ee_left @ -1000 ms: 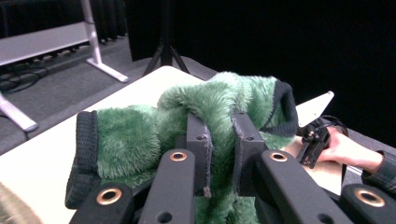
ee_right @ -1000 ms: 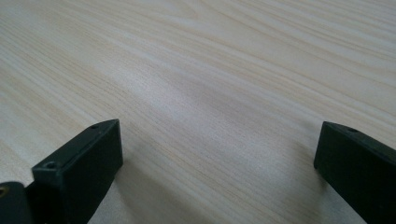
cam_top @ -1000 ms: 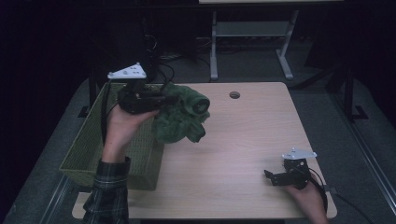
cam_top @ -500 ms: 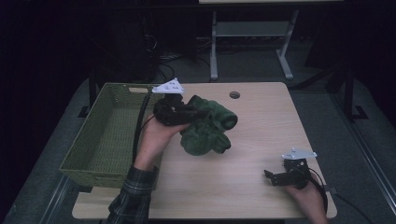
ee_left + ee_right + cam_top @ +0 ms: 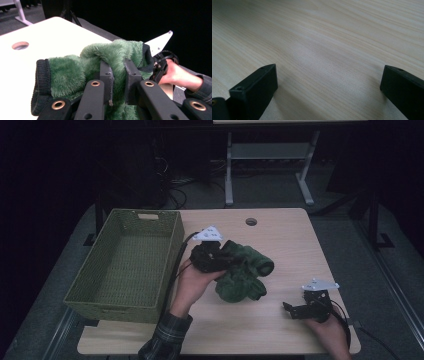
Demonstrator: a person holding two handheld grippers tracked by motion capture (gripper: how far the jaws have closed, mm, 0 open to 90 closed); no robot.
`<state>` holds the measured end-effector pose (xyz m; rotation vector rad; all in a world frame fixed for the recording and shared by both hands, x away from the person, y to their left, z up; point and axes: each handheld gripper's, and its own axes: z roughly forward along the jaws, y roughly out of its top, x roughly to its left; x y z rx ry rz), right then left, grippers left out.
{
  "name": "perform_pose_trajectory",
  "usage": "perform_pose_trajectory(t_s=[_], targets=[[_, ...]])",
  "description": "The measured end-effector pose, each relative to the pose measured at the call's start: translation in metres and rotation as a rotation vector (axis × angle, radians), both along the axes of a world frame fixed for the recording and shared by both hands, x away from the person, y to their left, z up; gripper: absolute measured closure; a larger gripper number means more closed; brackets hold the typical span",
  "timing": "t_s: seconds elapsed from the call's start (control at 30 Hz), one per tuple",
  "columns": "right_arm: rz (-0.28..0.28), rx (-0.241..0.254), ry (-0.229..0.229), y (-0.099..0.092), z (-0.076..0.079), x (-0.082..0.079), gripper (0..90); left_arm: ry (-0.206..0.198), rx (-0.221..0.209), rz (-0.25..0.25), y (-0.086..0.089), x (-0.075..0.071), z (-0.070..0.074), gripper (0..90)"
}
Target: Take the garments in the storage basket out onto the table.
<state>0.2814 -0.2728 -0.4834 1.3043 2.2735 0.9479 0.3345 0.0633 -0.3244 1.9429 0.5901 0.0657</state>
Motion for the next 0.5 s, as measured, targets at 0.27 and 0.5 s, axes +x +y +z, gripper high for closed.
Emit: perform_pose_trajectory(t_s=[0.27, 0.5], targets=[[0.001, 0.0, 0.0, 0.0, 0.0, 0.0, 0.9, 0.062, 0.019, -0.005, -0.021, 0.001, -0.041, 79.8], [0.0, 0.0, 0.0, 0.0, 0.0, 0.0, 0.9, 0.117, 0.094, -0.008, -0.032, 0.008, -0.081, 79.6]])
